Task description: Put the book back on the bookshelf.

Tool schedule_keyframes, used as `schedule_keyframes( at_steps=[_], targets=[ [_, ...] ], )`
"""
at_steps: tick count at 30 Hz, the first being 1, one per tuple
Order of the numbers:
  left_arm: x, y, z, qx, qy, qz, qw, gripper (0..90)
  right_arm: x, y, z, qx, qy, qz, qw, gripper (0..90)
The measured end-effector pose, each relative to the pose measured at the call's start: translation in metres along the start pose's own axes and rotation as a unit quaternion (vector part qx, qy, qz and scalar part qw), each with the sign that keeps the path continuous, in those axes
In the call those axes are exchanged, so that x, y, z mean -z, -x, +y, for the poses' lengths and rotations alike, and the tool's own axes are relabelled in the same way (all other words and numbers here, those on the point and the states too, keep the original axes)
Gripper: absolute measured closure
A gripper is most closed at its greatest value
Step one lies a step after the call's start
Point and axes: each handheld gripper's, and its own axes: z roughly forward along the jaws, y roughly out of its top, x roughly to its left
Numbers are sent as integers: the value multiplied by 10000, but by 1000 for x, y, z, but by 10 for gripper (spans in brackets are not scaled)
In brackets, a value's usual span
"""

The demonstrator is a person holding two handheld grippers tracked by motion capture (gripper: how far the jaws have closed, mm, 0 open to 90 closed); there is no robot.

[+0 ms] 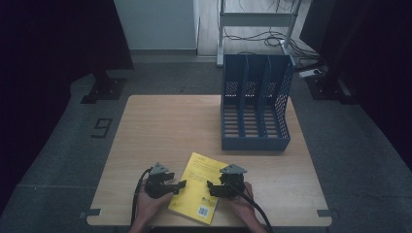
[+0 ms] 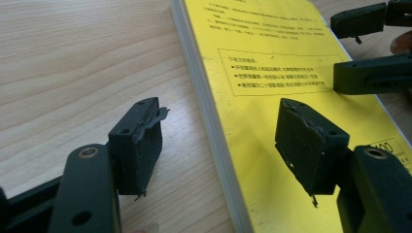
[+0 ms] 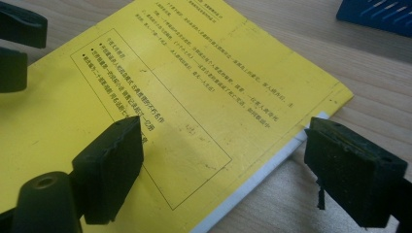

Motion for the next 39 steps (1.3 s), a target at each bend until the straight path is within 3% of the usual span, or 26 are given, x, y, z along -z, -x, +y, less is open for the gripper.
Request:
schedule_keyframes(
  at_steps=[4,5,15,25,32,39],
  targets=[
    [-3,5,1,-1,-5,-173,9998,337,0,1,1,-4,5,10,10000,170],
    [-5,8,1,-85,-40,-94,9999,335,0,2,1,-9,5,27,10000,173],
    [-8,10,1,-150,-153,297,9993,309,0,3,1,25,8,52,10000,171],
    [-14,10,1,-69,-208,205,9995,274,0,3,0,24,37,42,10000,171],
    [-20,16,1,-146,-215,-55,9996,291,0,3,0,23,64,43,10000,171],
    [-22,21,1,-183,-209,15,9996,276,-1,2,0,21,92,40,9999,171]
  ],
)
